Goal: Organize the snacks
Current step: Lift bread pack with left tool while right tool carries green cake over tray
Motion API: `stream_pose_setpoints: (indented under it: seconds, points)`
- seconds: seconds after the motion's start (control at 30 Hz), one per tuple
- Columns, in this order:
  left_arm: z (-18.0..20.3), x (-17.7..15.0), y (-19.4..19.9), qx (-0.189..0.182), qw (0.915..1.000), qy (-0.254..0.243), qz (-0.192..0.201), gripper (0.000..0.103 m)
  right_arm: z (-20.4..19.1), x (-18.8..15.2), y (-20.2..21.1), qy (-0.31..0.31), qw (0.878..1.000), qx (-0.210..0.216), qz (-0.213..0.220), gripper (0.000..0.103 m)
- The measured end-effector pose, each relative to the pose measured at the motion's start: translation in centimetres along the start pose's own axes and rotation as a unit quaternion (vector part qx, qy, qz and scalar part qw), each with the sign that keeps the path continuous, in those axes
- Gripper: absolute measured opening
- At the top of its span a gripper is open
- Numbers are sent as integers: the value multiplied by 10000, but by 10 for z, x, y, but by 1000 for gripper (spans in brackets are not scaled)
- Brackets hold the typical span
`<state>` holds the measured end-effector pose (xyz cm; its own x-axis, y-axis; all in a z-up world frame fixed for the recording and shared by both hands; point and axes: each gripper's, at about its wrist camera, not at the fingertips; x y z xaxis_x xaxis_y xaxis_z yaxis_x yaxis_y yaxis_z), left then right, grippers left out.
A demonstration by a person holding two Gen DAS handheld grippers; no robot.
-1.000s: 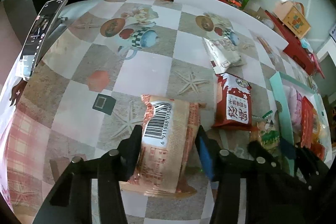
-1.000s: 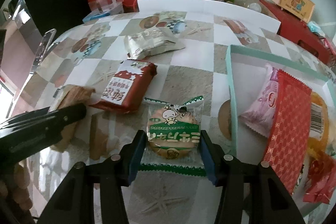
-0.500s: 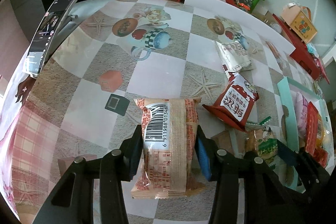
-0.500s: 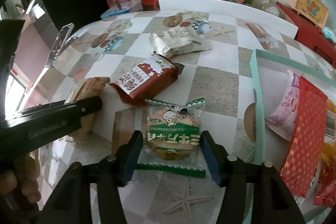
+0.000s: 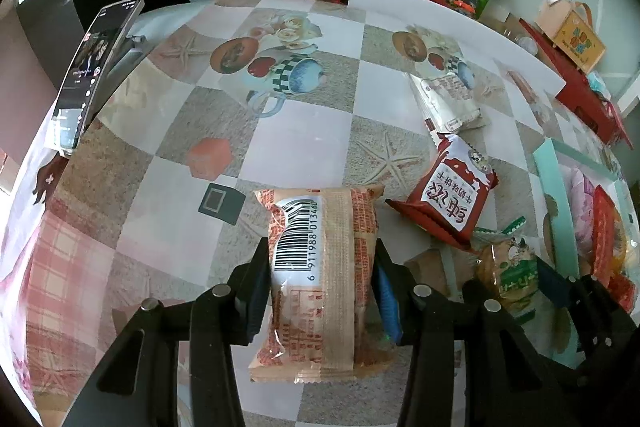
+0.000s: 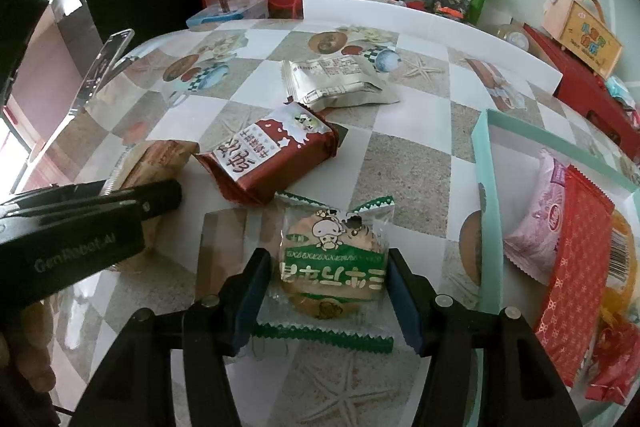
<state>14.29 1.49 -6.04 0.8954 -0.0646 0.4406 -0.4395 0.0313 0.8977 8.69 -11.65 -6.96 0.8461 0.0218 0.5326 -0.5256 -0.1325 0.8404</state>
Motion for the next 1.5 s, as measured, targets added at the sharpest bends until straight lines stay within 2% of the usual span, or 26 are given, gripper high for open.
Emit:
stream_pose_setpoints:
  seconds: [0.27,0.5,0.97,1.27,1.5]
  points:
    - [-1,2,0,-7,10000,25,23,48,9,2,2,-220,9997,-95,29,55]
    - [3,2,1,-21,10000,-52,76,38,10,2,4,-253,9996,-112,34,54]
    - [7,4,16,-230,9994,4,242,38,17,3,10,-445,9990,-58,61,53]
    - [11,8,49,-444,9970,-12,637,38,19,10,42,-572,9966,73,588,53]
    - [10,11,75,-628,9933,36,968,38,28,14,72,-703,9923,15,1024,53]
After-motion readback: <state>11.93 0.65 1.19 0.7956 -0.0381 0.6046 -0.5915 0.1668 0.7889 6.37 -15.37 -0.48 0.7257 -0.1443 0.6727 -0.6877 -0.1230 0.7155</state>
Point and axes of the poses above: each gripper's, at about its wrist camera, not at the fingertips, and y roughly against the way its jaws point, z to its right, x to its top, and after that the axes turned 7 degrees about x, right-handed
